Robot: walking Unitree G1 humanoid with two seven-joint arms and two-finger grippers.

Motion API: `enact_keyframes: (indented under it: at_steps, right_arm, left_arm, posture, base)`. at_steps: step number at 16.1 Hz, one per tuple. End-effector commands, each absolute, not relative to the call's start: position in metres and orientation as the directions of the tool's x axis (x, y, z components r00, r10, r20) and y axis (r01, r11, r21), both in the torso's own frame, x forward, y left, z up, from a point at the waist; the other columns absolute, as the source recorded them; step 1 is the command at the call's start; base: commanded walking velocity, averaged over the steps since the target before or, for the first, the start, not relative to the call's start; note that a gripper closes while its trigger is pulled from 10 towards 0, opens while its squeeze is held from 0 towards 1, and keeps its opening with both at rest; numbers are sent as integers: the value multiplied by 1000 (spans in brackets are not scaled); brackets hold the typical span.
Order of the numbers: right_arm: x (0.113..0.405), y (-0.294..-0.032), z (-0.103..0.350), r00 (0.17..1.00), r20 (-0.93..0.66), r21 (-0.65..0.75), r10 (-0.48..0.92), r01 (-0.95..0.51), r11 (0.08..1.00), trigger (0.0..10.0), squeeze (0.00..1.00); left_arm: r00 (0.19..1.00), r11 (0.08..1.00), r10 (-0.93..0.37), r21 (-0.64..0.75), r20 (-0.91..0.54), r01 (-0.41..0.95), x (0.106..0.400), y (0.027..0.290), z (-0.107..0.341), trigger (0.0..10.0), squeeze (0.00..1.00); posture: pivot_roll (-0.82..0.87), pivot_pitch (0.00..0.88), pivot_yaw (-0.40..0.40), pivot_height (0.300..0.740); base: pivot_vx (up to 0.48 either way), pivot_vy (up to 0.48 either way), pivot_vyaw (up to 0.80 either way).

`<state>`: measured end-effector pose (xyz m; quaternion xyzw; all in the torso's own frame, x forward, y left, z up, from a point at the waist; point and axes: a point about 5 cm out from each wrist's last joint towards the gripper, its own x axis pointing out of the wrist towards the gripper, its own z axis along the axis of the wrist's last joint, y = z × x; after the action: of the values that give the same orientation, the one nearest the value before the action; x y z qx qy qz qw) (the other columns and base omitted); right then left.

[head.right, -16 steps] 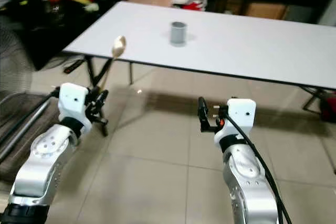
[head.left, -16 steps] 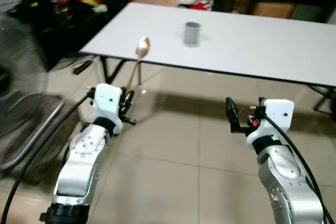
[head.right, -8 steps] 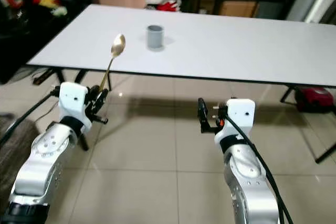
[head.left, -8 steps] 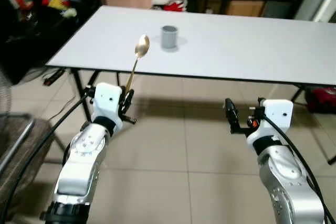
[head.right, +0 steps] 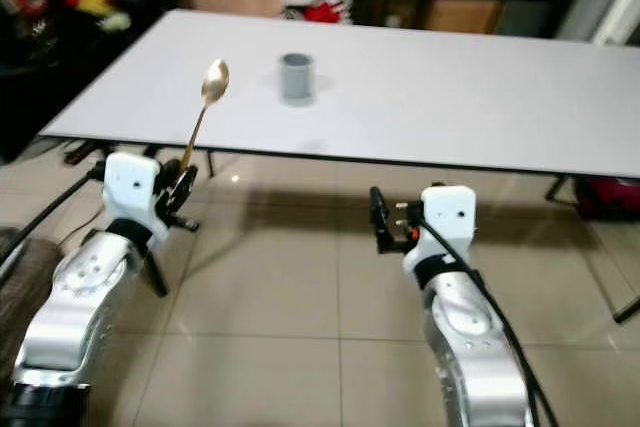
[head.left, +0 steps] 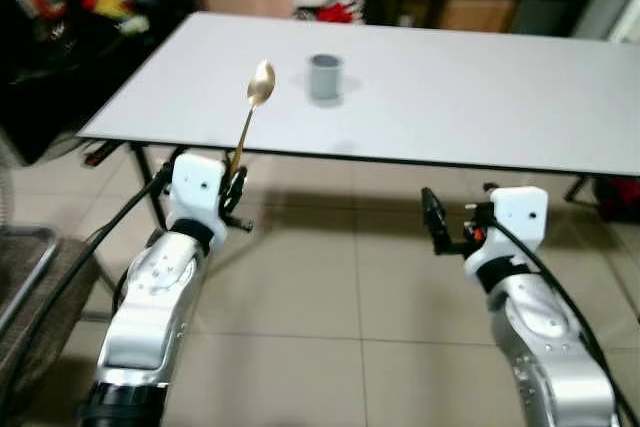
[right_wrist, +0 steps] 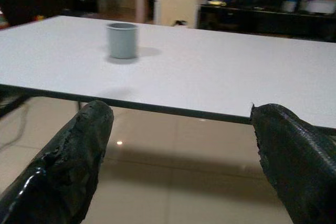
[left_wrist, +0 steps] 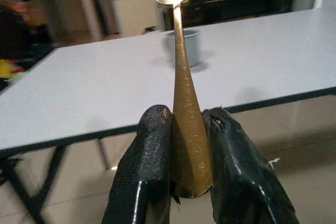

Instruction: Setting the table

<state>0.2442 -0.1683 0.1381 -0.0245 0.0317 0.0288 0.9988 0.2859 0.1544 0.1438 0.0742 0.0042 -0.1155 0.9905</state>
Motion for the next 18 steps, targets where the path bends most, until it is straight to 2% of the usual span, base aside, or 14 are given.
enact_keyframes:
  at_steps: [1, 18]
  right_arm:
    - [246, -169, 141, 997, -52, -44, 54, -56, 997, 10000, 0]
    - [253, -178, 146, 997, -48, -50, 64, -66, 997, 10000, 0]
  left_arm:
    - [969, 955, -247, 163, -18, 247, 287, 150, 147, 10000, 0]
    - [971, 959, -239, 159, -1, 236, 292, 144, 151, 10000, 0]
  posture:
    - [-54, 0, -18, 740]
    - [-63, 0, -48, 740]
  base:
    - [311, 0, 0]
    - [311, 0, 0]
